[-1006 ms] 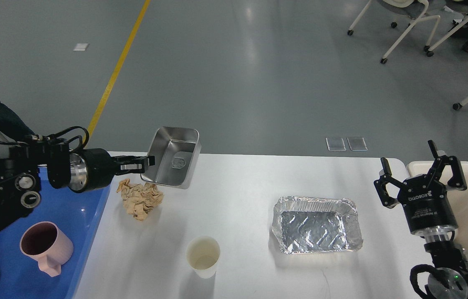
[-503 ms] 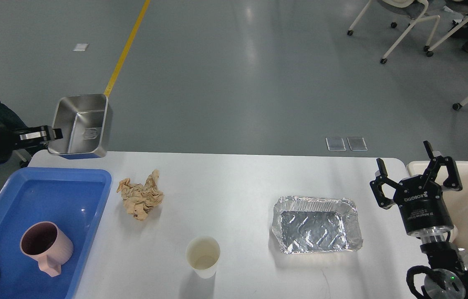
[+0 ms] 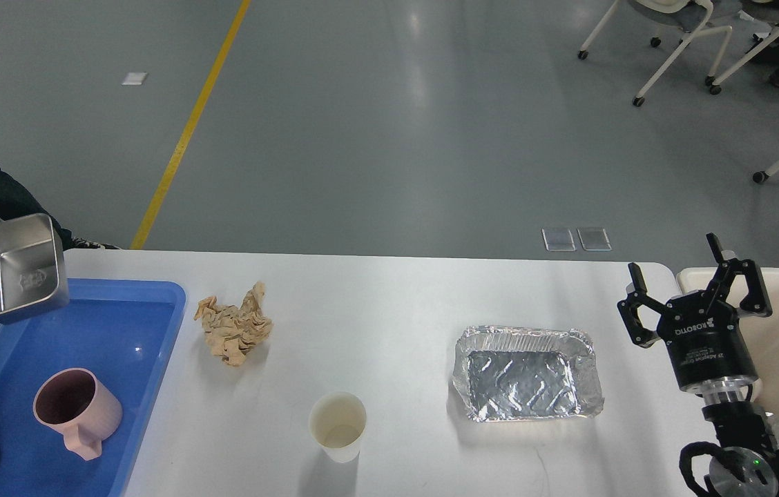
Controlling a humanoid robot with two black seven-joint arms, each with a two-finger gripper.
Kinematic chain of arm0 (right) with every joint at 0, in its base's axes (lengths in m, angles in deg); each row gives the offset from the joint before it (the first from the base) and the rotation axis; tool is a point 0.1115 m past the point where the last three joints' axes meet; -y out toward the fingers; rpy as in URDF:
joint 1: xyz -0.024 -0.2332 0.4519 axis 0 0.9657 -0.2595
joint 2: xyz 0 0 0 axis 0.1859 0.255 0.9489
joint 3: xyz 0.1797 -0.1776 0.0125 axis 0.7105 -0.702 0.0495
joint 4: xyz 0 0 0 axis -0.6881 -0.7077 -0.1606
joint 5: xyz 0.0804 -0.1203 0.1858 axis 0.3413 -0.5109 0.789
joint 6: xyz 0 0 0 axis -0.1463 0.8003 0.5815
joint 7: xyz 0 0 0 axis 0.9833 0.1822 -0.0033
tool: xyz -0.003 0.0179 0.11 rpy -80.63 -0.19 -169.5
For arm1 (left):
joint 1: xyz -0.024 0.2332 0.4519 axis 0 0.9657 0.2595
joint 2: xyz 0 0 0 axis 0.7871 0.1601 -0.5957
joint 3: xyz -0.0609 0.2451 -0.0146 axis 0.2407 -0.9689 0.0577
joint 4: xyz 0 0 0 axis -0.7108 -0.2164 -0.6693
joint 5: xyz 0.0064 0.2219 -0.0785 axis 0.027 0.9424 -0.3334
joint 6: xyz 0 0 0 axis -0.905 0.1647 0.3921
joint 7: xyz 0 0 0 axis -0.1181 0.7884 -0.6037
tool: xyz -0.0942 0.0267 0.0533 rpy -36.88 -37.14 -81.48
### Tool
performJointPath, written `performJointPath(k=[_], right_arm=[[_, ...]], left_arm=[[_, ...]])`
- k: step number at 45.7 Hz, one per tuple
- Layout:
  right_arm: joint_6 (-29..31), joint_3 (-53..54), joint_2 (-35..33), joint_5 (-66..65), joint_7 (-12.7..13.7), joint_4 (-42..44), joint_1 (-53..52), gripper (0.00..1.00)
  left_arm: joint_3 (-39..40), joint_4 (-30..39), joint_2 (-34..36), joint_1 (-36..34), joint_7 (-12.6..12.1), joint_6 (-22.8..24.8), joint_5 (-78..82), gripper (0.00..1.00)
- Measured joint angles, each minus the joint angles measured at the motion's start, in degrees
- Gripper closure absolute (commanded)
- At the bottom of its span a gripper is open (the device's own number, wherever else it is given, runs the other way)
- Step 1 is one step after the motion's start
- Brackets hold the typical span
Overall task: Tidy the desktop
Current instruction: 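Lift the steel tray and drop it into the blue bin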
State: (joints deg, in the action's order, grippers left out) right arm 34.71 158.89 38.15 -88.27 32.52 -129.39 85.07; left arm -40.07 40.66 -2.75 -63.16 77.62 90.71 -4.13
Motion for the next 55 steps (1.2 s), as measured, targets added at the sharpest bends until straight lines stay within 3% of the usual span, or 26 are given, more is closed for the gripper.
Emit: performJointPath(k=[14, 18, 20, 23, 24, 25, 39, 55], right_arm=[[0.0, -0.3, -0.3, 0.0, 0.0, 0.1, 0.4, 0.0], [0.0, -0.5, -0.3, -0.1, 0.0, 0.1, 0.4, 0.0], [0.0, -0.6, -0.3, -0.1, 0.0, 0.1, 0.4, 0.0], [0.0, -0.6, -0.3, -0.1, 0.0, 0.1, 0.4, 0.0], [0.0, -0.6, -0.3, -0.1, 0.0, 0.1, 0.4, 0.0], [0.0, -0.6, -0.3, -0.1, 0.0, 0.1, 0.4, 0.0], [0.0, -0.8, -0.4, -0.1, 0.0, 0.2, 0.8, 0.0], [-0.5, -0.9, -0.7, -1.8, 0.3, 0.1, 1.0, 0.0]], left_arm=[[0.0, -12.7, -11.1, 1.8, 0.3, -4.1, 0.0, 0.94], [0.0, -14.5, -13.9, 1.9, 0.1, -5.4, -0.1, 0.86], [0.0, -15.2, -15.2, 1.9, 0.1, -5.9, -0.2, 0.69], [0.0, -16.6, -16.8, 1.9, -0.1, -6.4, -0.4, 0.18], [0.1, -17.2, -17.2, 1.8, -0.2, -6.6, -0.6, 0.06], [0.3, -17.7, -17.6, 1.7, -0.3, -6.7, -0.8, 0.03], [2.4, -19.6, -18.4, 0.1, -0.4, -6.3, -12.1, 0.03], [21.9, -17.6, -18.0, -1.4, -0.3, -5.4, -47.4, 0.03]])
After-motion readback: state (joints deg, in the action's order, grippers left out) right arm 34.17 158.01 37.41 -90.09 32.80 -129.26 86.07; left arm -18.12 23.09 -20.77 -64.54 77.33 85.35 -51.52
